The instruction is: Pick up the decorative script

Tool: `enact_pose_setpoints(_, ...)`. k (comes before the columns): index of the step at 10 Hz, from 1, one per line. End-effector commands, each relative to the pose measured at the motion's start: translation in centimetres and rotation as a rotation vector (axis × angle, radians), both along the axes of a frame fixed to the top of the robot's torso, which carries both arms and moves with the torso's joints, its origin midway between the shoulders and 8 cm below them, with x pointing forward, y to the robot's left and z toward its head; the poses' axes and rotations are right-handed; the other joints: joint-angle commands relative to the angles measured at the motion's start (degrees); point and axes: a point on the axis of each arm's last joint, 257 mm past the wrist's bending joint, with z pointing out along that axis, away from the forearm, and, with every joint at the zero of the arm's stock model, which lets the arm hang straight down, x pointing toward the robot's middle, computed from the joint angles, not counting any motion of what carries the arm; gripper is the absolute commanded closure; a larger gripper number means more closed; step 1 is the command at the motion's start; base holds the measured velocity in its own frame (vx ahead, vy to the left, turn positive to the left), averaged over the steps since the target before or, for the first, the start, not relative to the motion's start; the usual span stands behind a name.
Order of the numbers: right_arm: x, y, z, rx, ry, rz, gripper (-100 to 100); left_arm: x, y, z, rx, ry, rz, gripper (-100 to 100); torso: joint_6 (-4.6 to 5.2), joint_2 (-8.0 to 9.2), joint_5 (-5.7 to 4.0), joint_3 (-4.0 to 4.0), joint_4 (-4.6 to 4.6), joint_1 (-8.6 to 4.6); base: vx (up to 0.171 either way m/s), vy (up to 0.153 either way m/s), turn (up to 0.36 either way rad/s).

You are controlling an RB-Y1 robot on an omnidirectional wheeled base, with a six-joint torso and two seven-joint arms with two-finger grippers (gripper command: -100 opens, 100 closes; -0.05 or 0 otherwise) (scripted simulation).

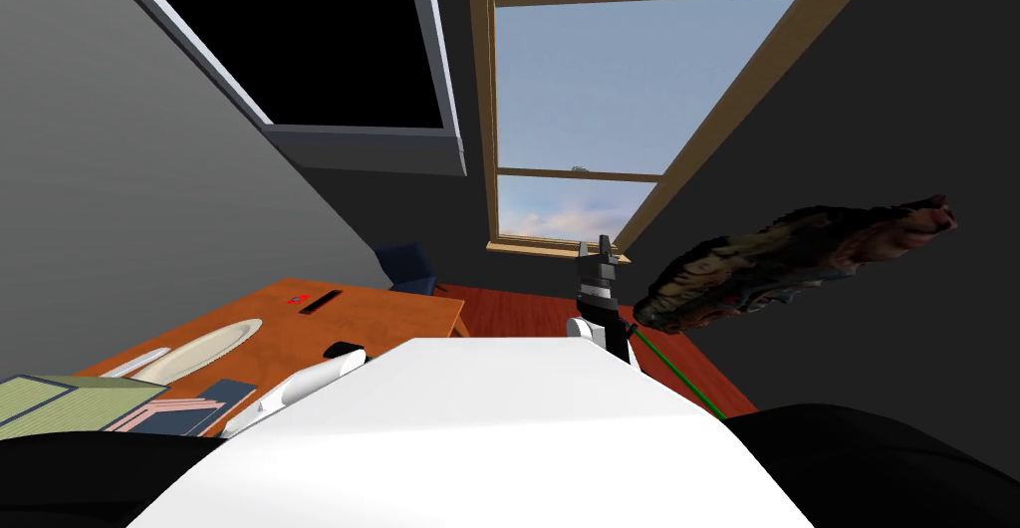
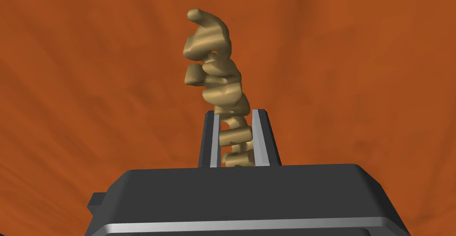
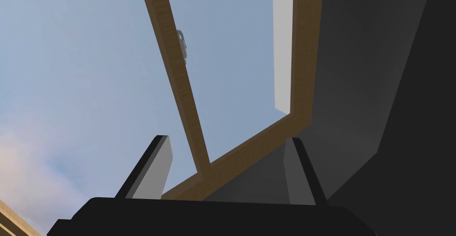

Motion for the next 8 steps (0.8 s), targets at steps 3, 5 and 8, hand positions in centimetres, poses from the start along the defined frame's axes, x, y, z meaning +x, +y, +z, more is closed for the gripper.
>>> enact_pose_setpoints(3, 0.0, 0.0, 0.0, 0.000, 0.000, 0.000, 0, -0.1, 0.1, 0.0, 0.002, 0.003, 0.002, 100, 0.07, 0.05, 0.14, 0.04, 0.04, 0.13, 0.000, 0.000, 0.000)
enact_pose_setpoints(5, 0.0, 0.0, 0.0, 0.000, 0.000, 0.000, 0, 0.4, 0.5, 1.0, -0.002, -0.004, -0.012, 100, 0.09, -0.01, 0.19, 0.01, 0.03, 0.18, 0.004, -0.017, 0.038)
enact_pose_setpoints(8, 0.0, 0.0, 0.0, 0.000, 0.000, 0.000, 0, 0.6, 0.6, 1.3, -0.001, -0.005, -0.016, 0, 0.08, -0.11, 0.13, -0.06, -0.01, 0.01, 0.012, -0.031, 0.033)
